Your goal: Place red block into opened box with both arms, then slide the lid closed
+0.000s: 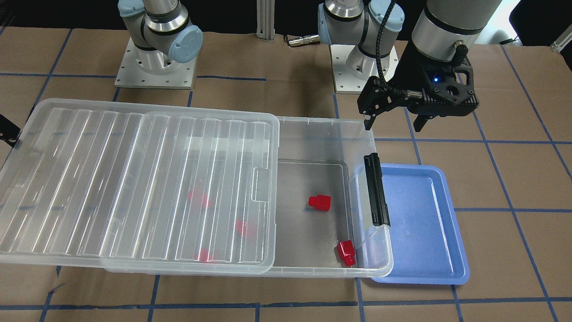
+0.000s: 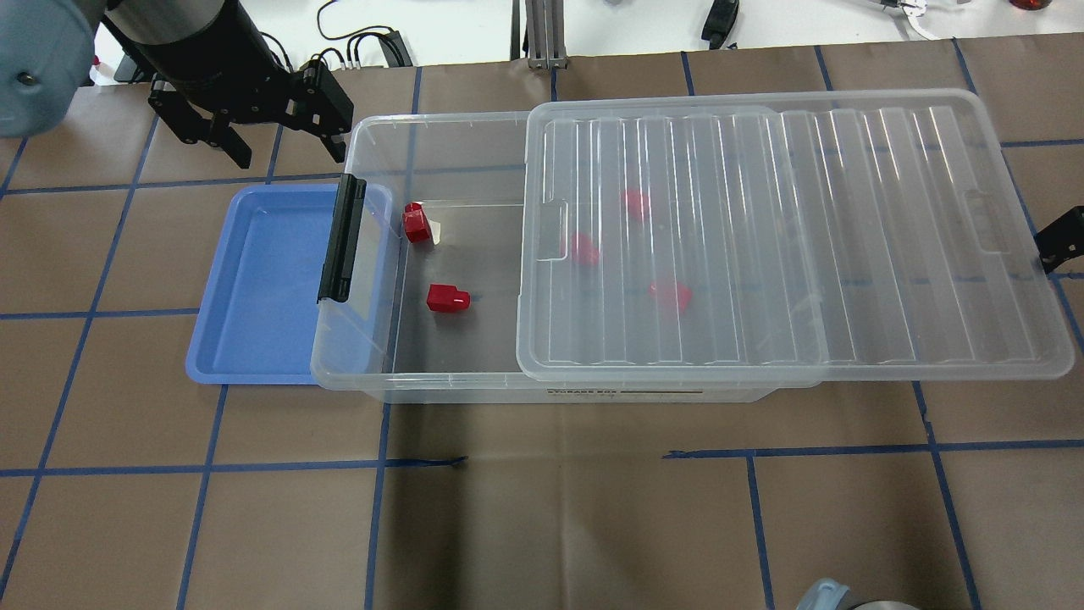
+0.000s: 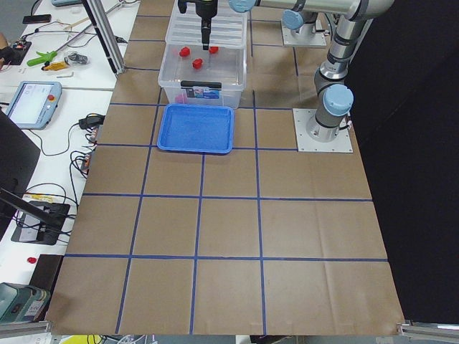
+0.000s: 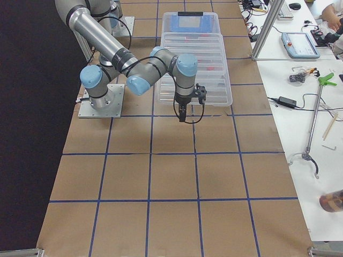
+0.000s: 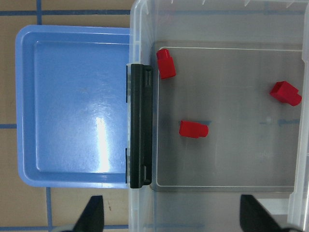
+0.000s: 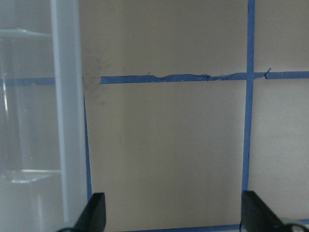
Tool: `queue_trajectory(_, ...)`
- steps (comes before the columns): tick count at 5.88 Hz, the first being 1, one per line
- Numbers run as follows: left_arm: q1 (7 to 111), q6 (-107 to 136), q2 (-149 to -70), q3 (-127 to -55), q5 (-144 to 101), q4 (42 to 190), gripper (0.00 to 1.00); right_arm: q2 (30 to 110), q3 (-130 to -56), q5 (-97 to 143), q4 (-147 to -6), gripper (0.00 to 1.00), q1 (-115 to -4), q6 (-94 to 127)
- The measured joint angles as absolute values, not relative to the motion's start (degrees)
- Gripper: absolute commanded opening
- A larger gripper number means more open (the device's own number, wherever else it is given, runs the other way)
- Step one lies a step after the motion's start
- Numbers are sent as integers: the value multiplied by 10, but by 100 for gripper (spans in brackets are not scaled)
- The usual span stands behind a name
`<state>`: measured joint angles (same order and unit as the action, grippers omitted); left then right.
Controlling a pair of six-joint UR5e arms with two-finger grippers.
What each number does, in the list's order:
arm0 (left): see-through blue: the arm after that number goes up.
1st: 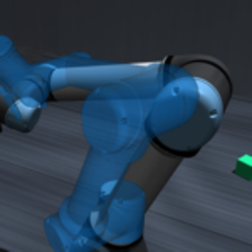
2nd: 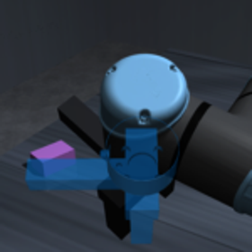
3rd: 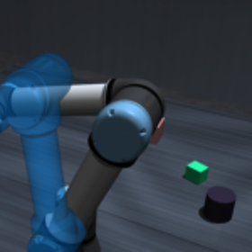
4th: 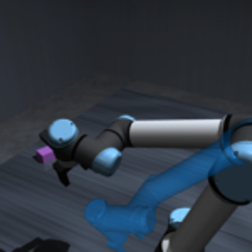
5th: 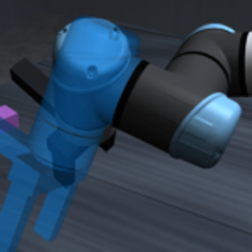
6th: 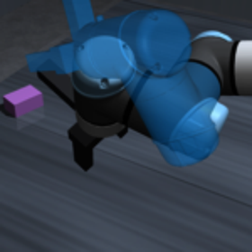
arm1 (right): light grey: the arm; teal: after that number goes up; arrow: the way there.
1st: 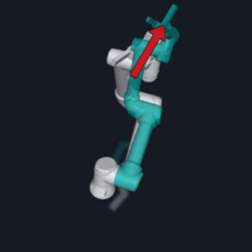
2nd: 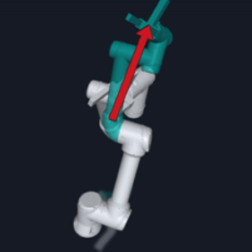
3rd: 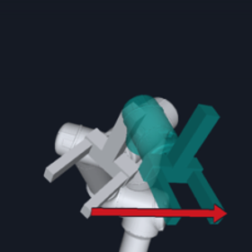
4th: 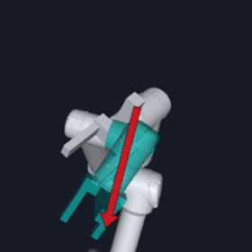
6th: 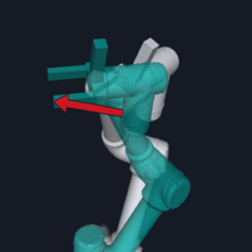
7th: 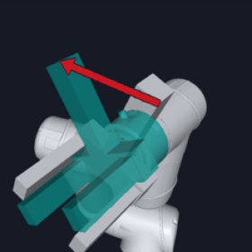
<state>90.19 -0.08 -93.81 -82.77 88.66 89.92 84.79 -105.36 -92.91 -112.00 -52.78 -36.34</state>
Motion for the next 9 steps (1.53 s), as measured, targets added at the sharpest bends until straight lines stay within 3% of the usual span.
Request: queue_trajectory(9,897,-8,-938,-827,884,899,98,856,-1074,-899,-1121,100,-586,-349)
